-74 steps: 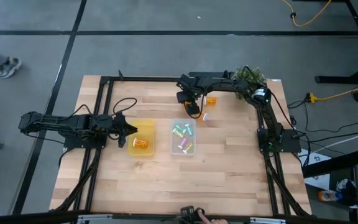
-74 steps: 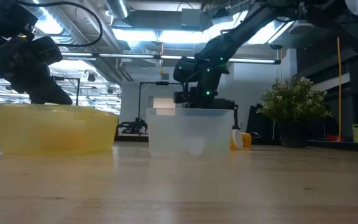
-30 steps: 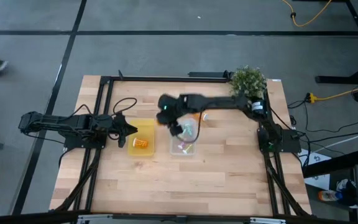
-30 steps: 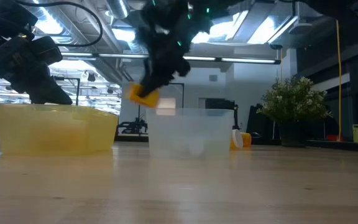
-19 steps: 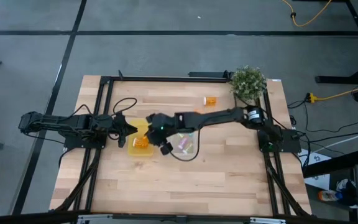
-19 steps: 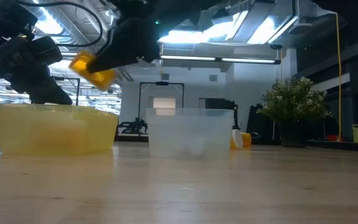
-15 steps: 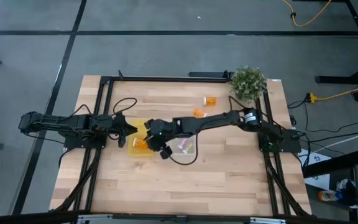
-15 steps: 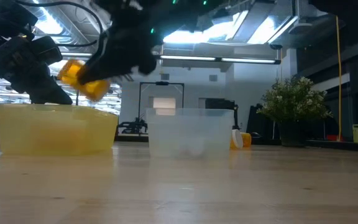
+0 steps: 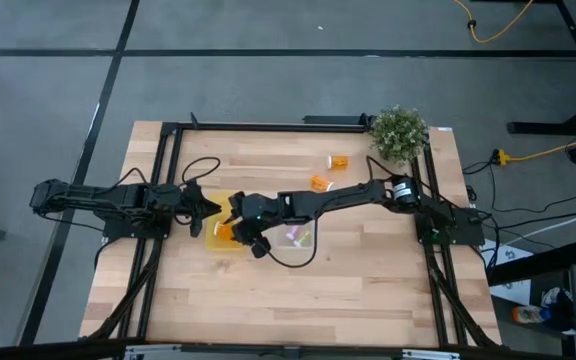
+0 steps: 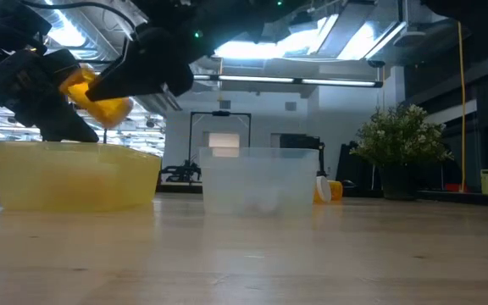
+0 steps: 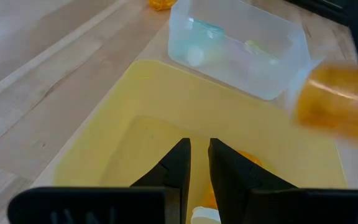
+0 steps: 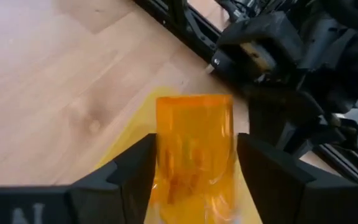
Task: Pick and place medicine bottles into bin by pill shape (circle, oval)
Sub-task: Put the orange pill bottle into the yellow bin
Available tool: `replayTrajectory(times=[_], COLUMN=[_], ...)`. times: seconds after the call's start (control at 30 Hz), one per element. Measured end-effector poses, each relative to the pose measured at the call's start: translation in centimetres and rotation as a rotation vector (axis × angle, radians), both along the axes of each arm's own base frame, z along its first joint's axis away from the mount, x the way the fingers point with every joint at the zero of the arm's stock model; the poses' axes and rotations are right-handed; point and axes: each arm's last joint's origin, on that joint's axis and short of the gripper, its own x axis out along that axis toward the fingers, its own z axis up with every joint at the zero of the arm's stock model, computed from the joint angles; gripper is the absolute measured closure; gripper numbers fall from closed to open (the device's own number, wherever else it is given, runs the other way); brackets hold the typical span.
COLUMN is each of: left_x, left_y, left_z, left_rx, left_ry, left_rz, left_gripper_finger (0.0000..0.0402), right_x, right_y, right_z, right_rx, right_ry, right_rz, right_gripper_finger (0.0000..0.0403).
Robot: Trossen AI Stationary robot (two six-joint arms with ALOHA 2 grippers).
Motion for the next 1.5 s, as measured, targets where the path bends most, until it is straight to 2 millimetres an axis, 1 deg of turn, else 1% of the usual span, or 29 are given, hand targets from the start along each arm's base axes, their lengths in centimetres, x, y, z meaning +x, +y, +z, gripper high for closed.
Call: replayTrajectory(times=[0.2, 0.27, 0.33, 0.4, 0.5, 0.57, 0.63, 0.7, 0.77, 0.83, 0.93, 0.97, 1.0, 1.07, 1.13, 1.2, 1.27, 1.33, 1.37, 1.5], left_x=[0.0, 0.0, 0.0, 0.0, 0.0, 0.0, 0.0, 0.0, 0.0, 0.0, 0.0, 0.0, 0.0, 0.0, 0.0, 0.0, 0.0, 0.0, 0.0, 0.0], left_y=[0.0, 0.0, 0.0, 0.0, 0.0, 0.0, 0.0, 0.0, 0.0, 0.0, 0.0, 0.0, 0.0, 0.0, 0.0, 0.0, 0.0, 0.0, 0.0, 0.0], left_z=[0.0, 0.0, 0.0, 0.0, 0.0, 0.0, 0.0, 0.0, 0.0, 0.0, 0.0, 0.0, 0.0, 0.0, 0.0, 0.0, -0.1, -0.1, -0.1, 0.0], left_rx=[0.0, 0.0, 0.0, 0.0, -0.001, -0.001, 0.0, 0.0, 0.001, 0.001, 0.001, 0.001, 0.001, 0.0, -0.001, -0.001, -0.001, -0.001, -0.001, -0.005], left_ry=[0.0, 0.0, 0.0, 0.0, 0.001, 0.0, 0.0, 0.001, 0.0, 0.0, 0.0, 0.0, 0.0, -0.001, 0.003, 0.005, 0.006, 0.006, 0.006, -0.003], left_rz=[0.0, 0.0, 0.0, 0.0, 0.0, 0.0, 0.0, 0.0, 0.002, 0.002, 0.002, 0.003, 0.003, 0.004, 0.004, 0.004, 0.004, 0.004, 0.004, 0.007], left_gripper_finger=[0.0351, 0.0351, 0.0351, 0.0351, 0.0351, 0.0351, 0.0351, 0.0351, 0.0351, 0.0351, 0.0351, 0.0351, 0.0351, 0.0351, 0.0351, 0.0351, 0.0351, 0.0351, 0.0351, 0.0351], right_x=[0.0, 0.0, -0.1, -0.3, -0.8, -1.6, -2.6, -3.6, -4.7, -5.9, -8.6, -9.1, -9.3, -10.4, -12.1, -14.0, -15.9, -18.4, -19.4, -22.2], right_y=[0.0, 0.0, 0.0, 0.0, 0.1, 0.0, -0.3, -0.9, -1.9, -3.2, -5.1, -5.7, -6.2, -6.7, -6.8, -7.1, -7.3, -7.5, -7.7, -8.1], right_z=[0.0, 0.1, 0.3, 1.0, 2.9, 4.3, 5.6, 6.3, 6.8, 6.9, 6.8, 6.8, 6.8, 6.8, 7.4, 7.4, 7.2, 7.2, 7.0, 5.0], right_rx=[0.043, 0.039, 0.007, -0.066, -0.174, -0.209, -0.211, -0.207, -0.222, -0.274, -0.368, -0.356, -0.318, -0.255, -0.234, -0.261, -0.253, -0.25, -0.239, -0.126], right_ry=[0.007, 0.005, -0.004, 0.022, 0.075, 0.131, 0.197, 0.288, 0.384, 0.474, 0.669, 0.695, 0.668, 0.737, 0.8, 0.814, 0.816, 0.83, 0.804, 0.728], right_rz=[-0.03, -0.037, -0.086, -0.184, -0.396, -0.533, -0.631, -0.687, -0.744, -0.823, -0.962, -1.013, -1.045, -1.0, -0.974, -1.011, -1.042, -1.07, -1.082, -1.064], right_gripper_finger=[0.0148, 0.0145, 0.0144, 0.0144, 0.0144, 0.0147, 0.0151, 0.0155, 0.016, 0.0165, 0.0171, 0.0172, 0.0173, 0.0173, 0.0173, 0.0173, 0.0173, 0.0174, 0.0173, 0.0173])
